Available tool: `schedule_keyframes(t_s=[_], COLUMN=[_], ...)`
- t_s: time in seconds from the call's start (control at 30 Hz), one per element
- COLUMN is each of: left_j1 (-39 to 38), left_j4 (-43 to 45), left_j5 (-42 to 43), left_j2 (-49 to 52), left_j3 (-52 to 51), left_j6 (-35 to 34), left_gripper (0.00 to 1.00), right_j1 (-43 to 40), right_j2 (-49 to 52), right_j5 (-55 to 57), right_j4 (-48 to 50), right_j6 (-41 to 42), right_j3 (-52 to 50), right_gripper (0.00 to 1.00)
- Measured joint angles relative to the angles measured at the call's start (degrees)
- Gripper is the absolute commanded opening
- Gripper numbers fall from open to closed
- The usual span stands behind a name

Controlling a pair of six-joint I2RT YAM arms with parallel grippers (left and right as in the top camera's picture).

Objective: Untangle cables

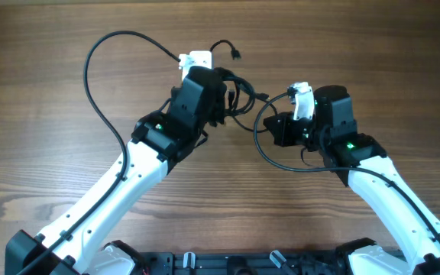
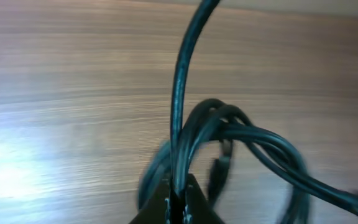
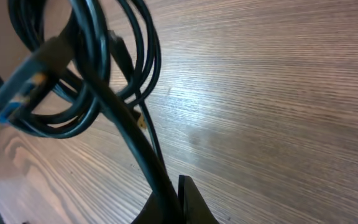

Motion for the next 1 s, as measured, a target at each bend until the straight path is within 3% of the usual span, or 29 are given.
schedule_keyframes(t_s=[0.2, 0.37, 0.53, 1.0], left_j1=[0.59, 0.59, 1.55, 3.17], left_j4=[10.86, 13.86, 12.59, 0.5], left_j5=[18.14, 22.32, 20.9, 5.18], left_j2=[0.0, 0.0, 0.0, 0.0], left_j3=[0.0, 0.0, 0.0, -0.02], left_j6=[0.0, 0.15, 0.22, 0.42], left_gripper=[0.04, 0.04, 0.04, 0.04], right_j1=[-0.02, -0.02, -0.02, 0.42], right_j2=[0.0, 0.0, 0.0, 0.0], right_j5=[5.62, 7.89, 8.13, 7.72], right_j4=[-2.95, -7.8, -10.62, -15.96], right_j6=[-0.02, 0.0, -0.02, 1.57], right_j3=[0.09, 0.28, 0.55, 1.53], right_gripper=[0.05, 0.04, 0.04, 0.04])
